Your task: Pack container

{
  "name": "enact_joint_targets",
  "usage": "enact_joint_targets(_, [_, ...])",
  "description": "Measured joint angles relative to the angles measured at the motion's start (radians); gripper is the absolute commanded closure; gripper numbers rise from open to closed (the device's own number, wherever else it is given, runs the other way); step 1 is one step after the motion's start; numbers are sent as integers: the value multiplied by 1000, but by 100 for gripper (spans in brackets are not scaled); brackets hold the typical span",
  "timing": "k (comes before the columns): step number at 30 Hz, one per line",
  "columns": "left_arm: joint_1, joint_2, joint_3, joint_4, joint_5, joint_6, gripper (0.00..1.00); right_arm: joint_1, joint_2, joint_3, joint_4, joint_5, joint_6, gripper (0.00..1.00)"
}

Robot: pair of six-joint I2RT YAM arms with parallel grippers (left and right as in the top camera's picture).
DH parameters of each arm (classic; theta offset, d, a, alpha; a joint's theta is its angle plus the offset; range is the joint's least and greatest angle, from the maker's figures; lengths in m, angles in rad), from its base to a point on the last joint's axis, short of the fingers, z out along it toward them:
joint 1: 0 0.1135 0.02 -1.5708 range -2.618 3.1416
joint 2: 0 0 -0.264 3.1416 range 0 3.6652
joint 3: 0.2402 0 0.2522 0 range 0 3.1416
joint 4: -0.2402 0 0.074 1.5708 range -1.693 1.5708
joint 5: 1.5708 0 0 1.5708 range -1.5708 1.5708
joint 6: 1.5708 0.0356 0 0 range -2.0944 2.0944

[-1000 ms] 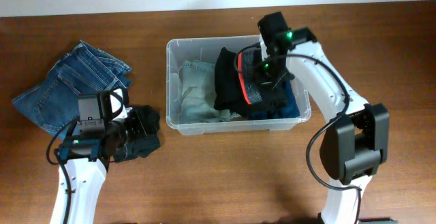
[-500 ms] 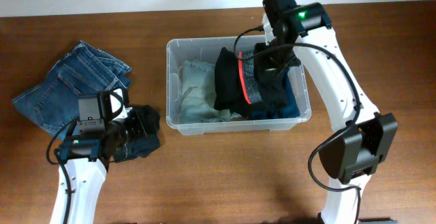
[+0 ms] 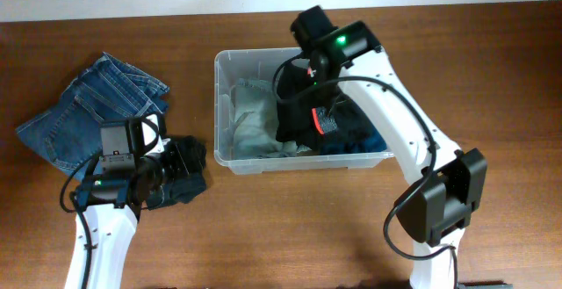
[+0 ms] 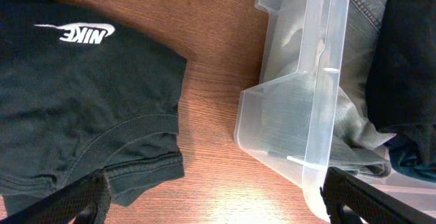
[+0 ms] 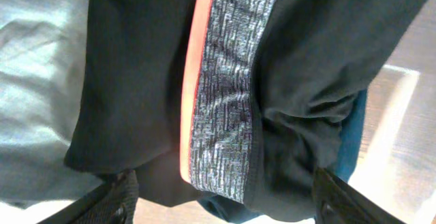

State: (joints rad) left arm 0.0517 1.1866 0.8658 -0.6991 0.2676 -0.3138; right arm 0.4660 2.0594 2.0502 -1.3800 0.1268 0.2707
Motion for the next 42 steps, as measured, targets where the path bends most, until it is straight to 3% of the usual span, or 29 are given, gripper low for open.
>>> enact_joint_targets(2, [0, 0, 0, 0, 0, 0, 1, 3, 0, -6, -3, 23, 40, 28])
enact_joint_targets(3, [0, 0, 0, 0, 0, 0, 1, 2, 0, -13, -5, 33, 59, 35])
enact_joint_targets(6, [0, 0, 0, 0, 0, 0, 1, -4, 0, -43, -5, 42, 92, 91])
enact_joint_targets(7, [0, 0, 0, 0, 0, 0, 1, -6, 0, -60, 0, 45, 95, 96])
enact_joint_targets(13, [0, 0, 0, 0, 0, 0, 1, -7, 0, -172, 52, 45, 119, 96])
enact_joint_targets(20, [0, 0, 0, 0, 0, 0, 1, -7, 0, -368, 246, 36, 122, 96])
enact_joint_targets(24, [0, 0, 0, 0, 0, 0, 1, -7, -7, -381, 251, 33, 93, 96])
enact_joint_targets(29, [0, 0, 0, 0, 0, 0, 1, -7, -7, -252, 125, 41, 43, 96])
enact_joint_targets(36, [0, 0, 0, 0, 0, 0, 1, -37, -21, 124, 33, 72, 28, 96])
enact_joint_targets(42, [0, 0, 0, 0, 0, 0, 1, -132, -38, 169, 62, 74, 20, 96])
